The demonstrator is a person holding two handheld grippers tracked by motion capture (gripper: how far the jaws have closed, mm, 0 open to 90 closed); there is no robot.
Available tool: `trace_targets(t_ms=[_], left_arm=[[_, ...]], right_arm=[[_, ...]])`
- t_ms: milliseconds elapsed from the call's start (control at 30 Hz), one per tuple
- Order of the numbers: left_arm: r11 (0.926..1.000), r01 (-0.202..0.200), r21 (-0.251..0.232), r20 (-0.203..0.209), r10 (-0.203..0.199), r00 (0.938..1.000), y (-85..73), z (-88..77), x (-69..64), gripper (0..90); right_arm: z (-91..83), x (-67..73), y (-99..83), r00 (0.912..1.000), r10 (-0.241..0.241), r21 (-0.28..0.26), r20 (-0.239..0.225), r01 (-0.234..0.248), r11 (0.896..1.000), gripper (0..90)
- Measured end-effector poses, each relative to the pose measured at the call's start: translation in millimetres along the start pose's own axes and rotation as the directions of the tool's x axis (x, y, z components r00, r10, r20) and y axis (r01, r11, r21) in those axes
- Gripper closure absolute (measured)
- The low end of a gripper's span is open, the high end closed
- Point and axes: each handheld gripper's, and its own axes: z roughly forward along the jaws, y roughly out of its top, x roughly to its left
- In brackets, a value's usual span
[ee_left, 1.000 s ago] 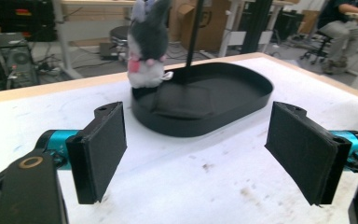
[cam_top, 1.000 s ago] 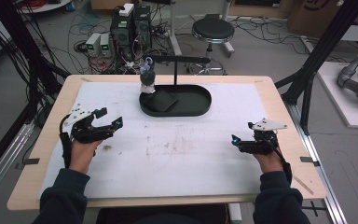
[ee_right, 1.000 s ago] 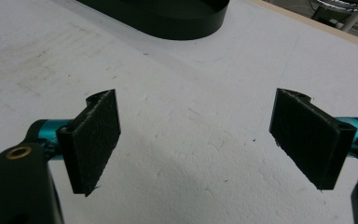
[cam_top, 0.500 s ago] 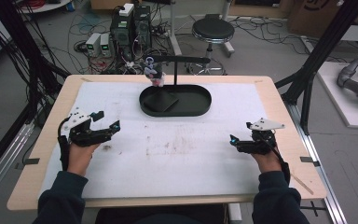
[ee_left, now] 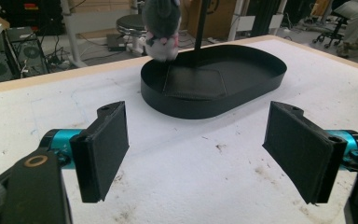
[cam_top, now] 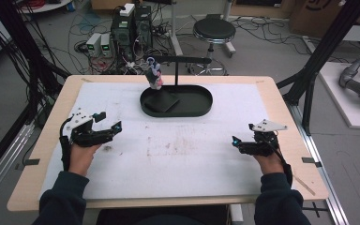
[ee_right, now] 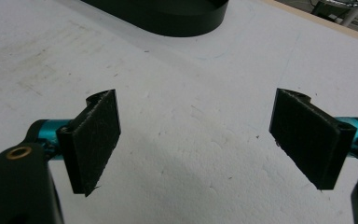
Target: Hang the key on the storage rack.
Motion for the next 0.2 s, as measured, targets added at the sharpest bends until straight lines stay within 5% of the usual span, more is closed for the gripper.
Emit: trace_targets(t_ms=[200], left_arm=[[1.0, 0.007, -0.002, -0.006, -0.007, 1.0, -0.1, -0.4, 1.1, 21.5]], right_arm=[[0.4, -0.7, -0.3, 1.0, -0.001, 0.0, -0.004, 0.001, 1.0, 16.5]])
